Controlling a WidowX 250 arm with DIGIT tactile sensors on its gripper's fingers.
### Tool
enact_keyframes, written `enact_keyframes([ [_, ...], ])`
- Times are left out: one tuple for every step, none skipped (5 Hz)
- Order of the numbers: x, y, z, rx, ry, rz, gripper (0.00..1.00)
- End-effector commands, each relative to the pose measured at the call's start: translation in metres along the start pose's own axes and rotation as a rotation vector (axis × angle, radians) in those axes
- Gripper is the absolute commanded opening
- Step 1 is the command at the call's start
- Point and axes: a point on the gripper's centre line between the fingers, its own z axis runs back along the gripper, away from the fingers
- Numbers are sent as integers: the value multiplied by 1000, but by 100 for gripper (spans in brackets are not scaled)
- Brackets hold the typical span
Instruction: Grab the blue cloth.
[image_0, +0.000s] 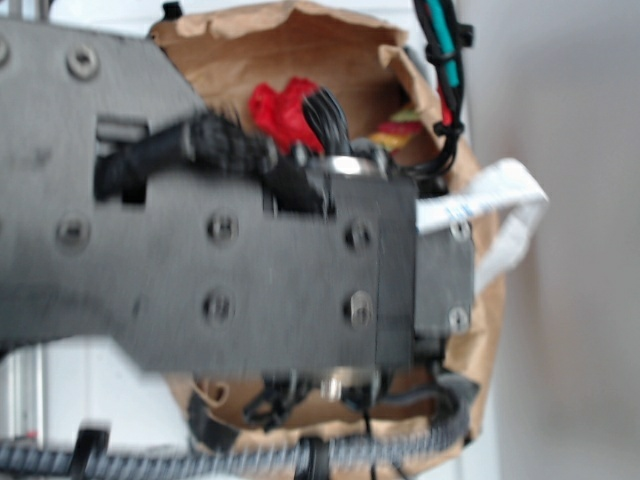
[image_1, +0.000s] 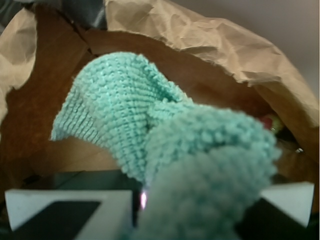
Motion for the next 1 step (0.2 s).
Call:
enact_keyframes([
  [-2,-25,22,-34,-107,-7,0],
])
